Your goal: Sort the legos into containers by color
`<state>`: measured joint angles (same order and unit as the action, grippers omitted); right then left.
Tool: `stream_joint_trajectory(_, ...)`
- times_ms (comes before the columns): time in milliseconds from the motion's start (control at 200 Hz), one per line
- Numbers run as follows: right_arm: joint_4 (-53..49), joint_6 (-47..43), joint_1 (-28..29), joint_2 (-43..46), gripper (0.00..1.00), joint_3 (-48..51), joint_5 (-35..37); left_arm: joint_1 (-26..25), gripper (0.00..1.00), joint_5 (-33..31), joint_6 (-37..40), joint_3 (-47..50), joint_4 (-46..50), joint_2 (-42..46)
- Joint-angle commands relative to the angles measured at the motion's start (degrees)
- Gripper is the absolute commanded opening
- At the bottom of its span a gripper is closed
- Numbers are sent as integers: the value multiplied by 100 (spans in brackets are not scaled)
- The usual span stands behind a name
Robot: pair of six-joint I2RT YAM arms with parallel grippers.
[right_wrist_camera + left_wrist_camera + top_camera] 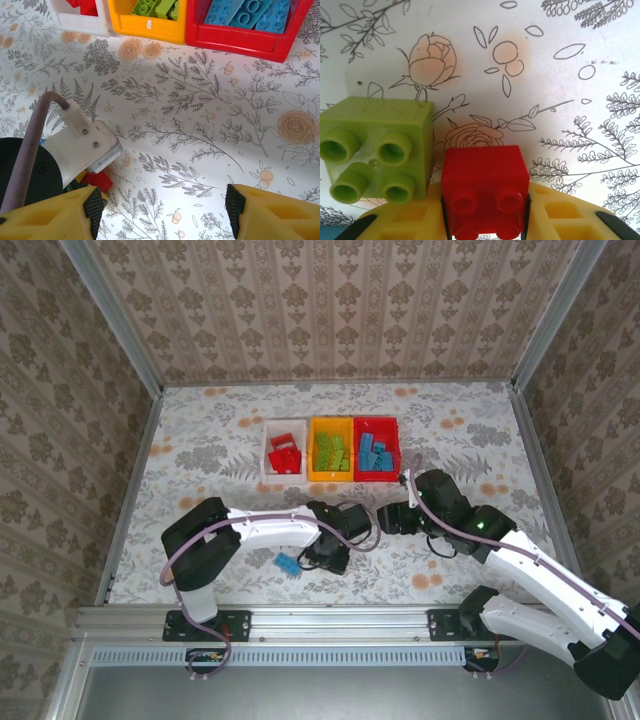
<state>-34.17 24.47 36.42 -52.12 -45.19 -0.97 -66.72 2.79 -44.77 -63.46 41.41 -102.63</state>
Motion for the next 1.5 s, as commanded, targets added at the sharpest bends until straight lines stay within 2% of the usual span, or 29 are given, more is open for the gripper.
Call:
stream_joint_trajectory(0,-331,85,40,199,68,56,-313,1,32,-230,86,-152,238,81)
stream_joint_trajectory(150,-596,-8,24,484,69,-40,-249,93,31,-440,-48,-391,587,618)
stream_joint_trajectory(250,-563,-40,-12,627,69,-93,-235,354,30,-471,-187,-495,695,1059)
stream_joint_trajectory(325,-395,-68,-13,571,70,-90,-339,672,30,-439,-203,-567,740,1307)
stream_joint_trajectory(490,451,-118,18,118,70,-34,-785,1771,29,-289,185,-851,785,1543)
stream_joint_trajectory(690,1307,-347,233,-828,70,-329,-948,3127,28,-309,889,-1708,918,902)
stream_joint_trajectory(860,1632,-380,312,-1405,70,-617,-931,3834,28,-608,1127,-2762,1092,-144)
stream_joint_trajectory(990,1711,-401,321,-1679,71,-749,-947,4018,29,-650,1171,-3573,1181,-961)
stream_joint_trajectory(1020,1713,-416,321,-1730,71,-770,-949,4200,29,-656,1211,-3772,1227,-1152)
stream_joint_trajectory(1225,1695,-471,321,-1922,71,-780,-1016,4335,33,-602,1245,-4871,1551,-2082)
stream_joint_trajectory(1295,1679,-479,321,-1973,72,-779,-1036,4334,37,-608,1218,-5094,1709,-2261)
stream_joint_trajectory(1405,1670,-544,329,-2049,73,-748,-1069,4311,52,-602,1144,-5095,1752,-2226)
stream_joint_trajectory(1495,1619,-752,392,-2185,73,-759,-1085,4274,56,-612,1147,-5029,1740,-2070)
